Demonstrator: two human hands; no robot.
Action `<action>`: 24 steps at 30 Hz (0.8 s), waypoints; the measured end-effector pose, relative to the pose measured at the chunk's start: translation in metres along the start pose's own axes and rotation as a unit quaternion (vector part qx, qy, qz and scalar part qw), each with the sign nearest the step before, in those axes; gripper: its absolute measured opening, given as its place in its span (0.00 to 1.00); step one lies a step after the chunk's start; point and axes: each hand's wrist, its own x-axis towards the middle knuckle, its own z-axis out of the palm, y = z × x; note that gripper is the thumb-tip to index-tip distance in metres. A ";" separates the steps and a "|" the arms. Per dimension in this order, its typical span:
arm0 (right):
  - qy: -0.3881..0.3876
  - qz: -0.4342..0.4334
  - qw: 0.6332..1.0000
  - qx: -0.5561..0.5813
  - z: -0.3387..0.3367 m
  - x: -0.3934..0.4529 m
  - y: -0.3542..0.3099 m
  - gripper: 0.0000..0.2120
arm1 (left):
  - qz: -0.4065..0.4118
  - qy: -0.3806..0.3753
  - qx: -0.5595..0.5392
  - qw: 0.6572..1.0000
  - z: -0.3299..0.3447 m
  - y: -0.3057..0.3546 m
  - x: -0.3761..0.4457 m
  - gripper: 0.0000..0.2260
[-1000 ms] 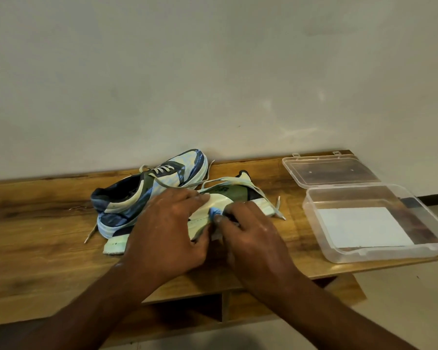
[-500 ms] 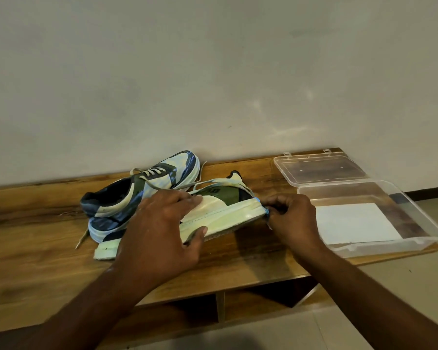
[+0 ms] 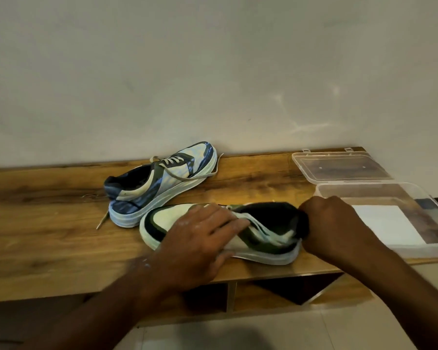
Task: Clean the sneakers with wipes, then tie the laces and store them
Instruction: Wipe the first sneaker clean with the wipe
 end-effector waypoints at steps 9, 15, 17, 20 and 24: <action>0.060 0.022 0.997 -0.047 -0.001 -0.011 0.001 0.09 | 0.033 0.003 0.004 0.999 0.013 0.004 0.001 0.24; 0.076 -0.019 0.996 -0.032 -0.008 -0.014 0.003 0.08 | 0.057 -0.014 -0.020 0.998 0.026 0.001 0.015 0.24; 0.043 -0.019 0.997 -0.061 -0.011 -0.015 0.006 0.12 | 0.066 -0.007 -0.025 0.997 0.029 -0.002 0.020 0.24; 0.016 -0.010 0.995 -0.094 -0.017 -0.018 0.005 0.17 | 0.071 0.007 -0.008 0.997 0.031 -0.002 0.026 0.25; -0.048 0.022 0.991 -0.126 -0.036 -0.029 -0.005 0.22 | 0.066 0.011 -0.009 0.998 0.035 0.003 0.033 0.20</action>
